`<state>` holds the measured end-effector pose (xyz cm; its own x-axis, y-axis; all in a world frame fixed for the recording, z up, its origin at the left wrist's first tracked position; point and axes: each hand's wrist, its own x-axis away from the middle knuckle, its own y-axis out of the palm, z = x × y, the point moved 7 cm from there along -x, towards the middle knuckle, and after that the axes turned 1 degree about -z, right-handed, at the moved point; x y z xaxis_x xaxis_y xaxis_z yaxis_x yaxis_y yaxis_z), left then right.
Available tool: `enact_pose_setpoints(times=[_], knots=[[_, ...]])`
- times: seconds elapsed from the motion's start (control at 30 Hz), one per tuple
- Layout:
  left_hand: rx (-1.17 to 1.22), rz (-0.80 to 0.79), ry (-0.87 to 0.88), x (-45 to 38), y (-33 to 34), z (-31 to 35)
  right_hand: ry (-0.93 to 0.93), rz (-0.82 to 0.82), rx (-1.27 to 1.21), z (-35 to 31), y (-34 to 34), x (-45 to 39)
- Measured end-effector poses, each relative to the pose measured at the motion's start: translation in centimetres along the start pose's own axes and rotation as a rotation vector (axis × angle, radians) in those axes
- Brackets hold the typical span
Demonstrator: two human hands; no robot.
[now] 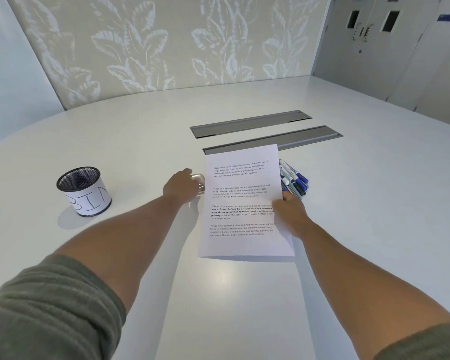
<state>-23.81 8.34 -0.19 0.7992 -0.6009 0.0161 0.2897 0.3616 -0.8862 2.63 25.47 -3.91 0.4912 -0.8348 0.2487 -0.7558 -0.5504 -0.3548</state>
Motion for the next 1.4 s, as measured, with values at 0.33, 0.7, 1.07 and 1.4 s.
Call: enact_pose_setpoints(times=[0.33,0.7,1.07,1.4], knots=[[0.071,-0.085,-0.099,0.0,0.5,-0.5,0.022,0.010,-0.072,0.2,-0.2,-0.3],[0.311,-0.141,-0.344,3.5,-1.7,-3.0,-0.001,0.003,-0.074,-0.3,0.3,0.8],[0.537,-0.106,-0.419,7.9,-3.2,-4.3,-0.024,-0.050,-0.079,-1.7,2.4,3.1],[0.627,-0.104,-0.395,11.1,-4.2,-3.9,-0.063,-0.038,-0.023,-2.6,3.2,4.7]])
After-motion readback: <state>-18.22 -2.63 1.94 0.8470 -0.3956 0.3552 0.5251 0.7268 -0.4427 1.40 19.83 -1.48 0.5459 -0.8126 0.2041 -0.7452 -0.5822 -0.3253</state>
